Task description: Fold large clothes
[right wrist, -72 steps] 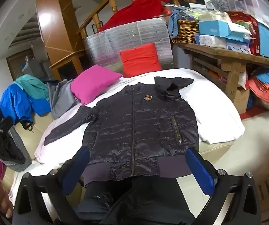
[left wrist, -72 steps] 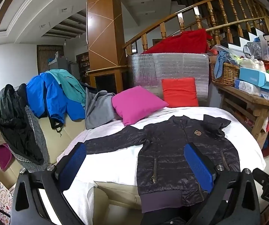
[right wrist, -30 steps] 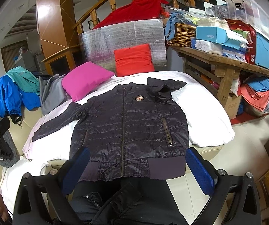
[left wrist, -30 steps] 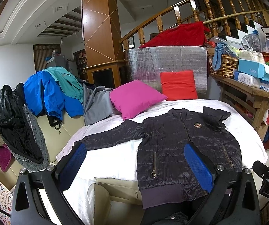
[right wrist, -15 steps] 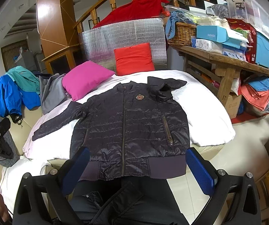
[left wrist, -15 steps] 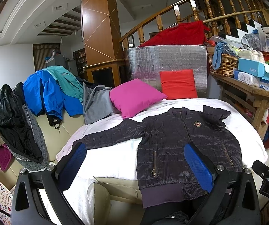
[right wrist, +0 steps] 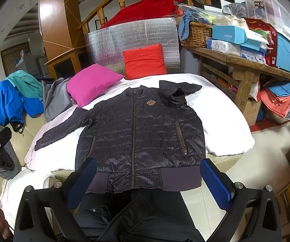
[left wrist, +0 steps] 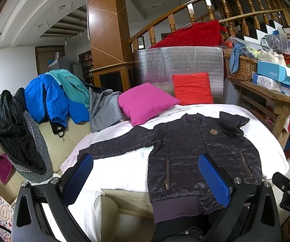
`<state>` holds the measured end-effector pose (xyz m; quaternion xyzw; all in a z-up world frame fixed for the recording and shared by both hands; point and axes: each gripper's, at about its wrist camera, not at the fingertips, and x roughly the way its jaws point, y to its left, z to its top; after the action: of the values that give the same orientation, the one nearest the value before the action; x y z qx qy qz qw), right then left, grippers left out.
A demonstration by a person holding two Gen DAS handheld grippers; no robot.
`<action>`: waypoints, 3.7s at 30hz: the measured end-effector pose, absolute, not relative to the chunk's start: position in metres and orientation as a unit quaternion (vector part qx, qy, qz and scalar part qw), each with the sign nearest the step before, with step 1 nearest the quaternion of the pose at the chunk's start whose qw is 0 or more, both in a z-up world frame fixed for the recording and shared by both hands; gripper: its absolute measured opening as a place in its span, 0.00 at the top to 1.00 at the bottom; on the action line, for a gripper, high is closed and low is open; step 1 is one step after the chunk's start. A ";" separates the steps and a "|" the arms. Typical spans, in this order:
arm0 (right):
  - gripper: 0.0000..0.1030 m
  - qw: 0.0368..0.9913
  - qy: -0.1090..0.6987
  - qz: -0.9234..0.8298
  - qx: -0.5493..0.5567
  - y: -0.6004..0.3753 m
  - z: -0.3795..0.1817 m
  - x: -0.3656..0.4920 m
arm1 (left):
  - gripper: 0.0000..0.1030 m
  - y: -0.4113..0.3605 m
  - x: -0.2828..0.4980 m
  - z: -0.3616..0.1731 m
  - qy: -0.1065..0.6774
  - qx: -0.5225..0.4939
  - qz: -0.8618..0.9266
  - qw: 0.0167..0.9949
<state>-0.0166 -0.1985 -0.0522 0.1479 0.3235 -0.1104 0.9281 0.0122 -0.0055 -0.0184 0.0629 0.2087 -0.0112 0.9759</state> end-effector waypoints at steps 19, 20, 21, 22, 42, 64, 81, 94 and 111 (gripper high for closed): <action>0.00 0.927 0.289 -0.104 0.218 -0.296 -0.046 0.075 | 0.00 -0.038 0.128 -0.063 0.302 0.082 -0.032 0.949; 0.00 0.925 0.286 -0.095 0.232 -0.313 -0.048 0.088 | 0.00 -0.046 0.152 -0.076 0.320 0.088 -0.037 0.943; 0.00 0.923 0.286 -0.084 0.245 -0.326 -0.050 0.101 | 0.00 -0.050 0.165 -0.085 0.332 0.091 -0.041 0.938; 0.00 0.918 0.287 -0.071 0.265 -0.344 -0.056 0.119 | 0.00 -0.057 0.185 -0.098 0.353 0.097 -0.048 0.930; 0.45 0.696 0.316 -0.069 0.640 -0.600 -0.326 0.474 | 0.00 -0.095 0.367 -0.259 0.492 0.165 -0.049 0.853; 0.18 0.835 0.415 0.107 0.345 -0.271 -0.212 0.503 | 0.00 -0.018 0.310 -0.178 0.457 0.081 -0.057 0.884; 0.14 0.810 0.402 0.134 0.405 -0.426 -0.238 0.376 | 0.00 -0.124 0.368 -0.138 0.406 0.104 -0.140 0.897; 0.36 0.780 0.404 -0.025 0.478 -0.527 -0.310 0.430 | 0.09 -0.260 0.448 -0.214 0.440 0.197 -0.115 0.869; 0.46 0.834 0.403 -0.116 0.358 -0.491 -0.285 0.405 | 0.42 -0.031 0.431 -0.186 0.469 0.051 -0.067 0.879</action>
<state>0.4045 -0.4914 -0.2849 0.3580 0.4035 -0.1164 0.8340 0.4309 -0.0312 -0.1858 0.0514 0.4693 -0.0674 0.8790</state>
